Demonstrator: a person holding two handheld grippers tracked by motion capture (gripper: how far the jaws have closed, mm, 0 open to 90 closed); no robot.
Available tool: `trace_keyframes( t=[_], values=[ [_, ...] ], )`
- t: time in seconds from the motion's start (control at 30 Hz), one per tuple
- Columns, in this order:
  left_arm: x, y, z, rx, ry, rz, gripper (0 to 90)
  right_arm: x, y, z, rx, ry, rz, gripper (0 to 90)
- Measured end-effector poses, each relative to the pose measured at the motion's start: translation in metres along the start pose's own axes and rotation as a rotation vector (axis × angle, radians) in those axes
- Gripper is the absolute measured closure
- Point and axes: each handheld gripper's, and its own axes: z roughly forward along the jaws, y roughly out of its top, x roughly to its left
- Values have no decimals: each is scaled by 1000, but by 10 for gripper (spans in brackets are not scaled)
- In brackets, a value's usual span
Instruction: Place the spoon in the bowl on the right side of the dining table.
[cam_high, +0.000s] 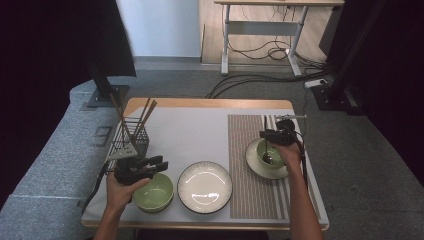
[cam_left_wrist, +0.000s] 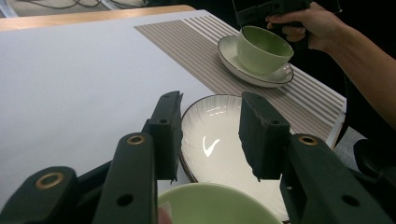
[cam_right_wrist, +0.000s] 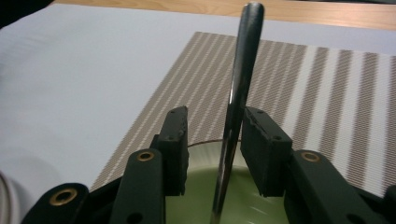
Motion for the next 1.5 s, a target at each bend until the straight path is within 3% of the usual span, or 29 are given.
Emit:
trace_keyframes(
  t=[0.17,0.43,0.7,1.27,1.5],
  values=[
    [0,0,0,2,-1,0,595,7,-1,3,3,54,-6,610],
    [0,0,1,5,-4,-1,595,19,-3,4,5,95,-37,608],
    [-1,0,2,6,-6,0,594,26,-9,1,7,132,-39,601],
    [-2,0,4,14,-11,5,594,35,-27,-9,18,163,-77,595],
    [-3,0,5,18,-12,9,594,36,-28,-14,-14,176,-80,589]
  ],
)
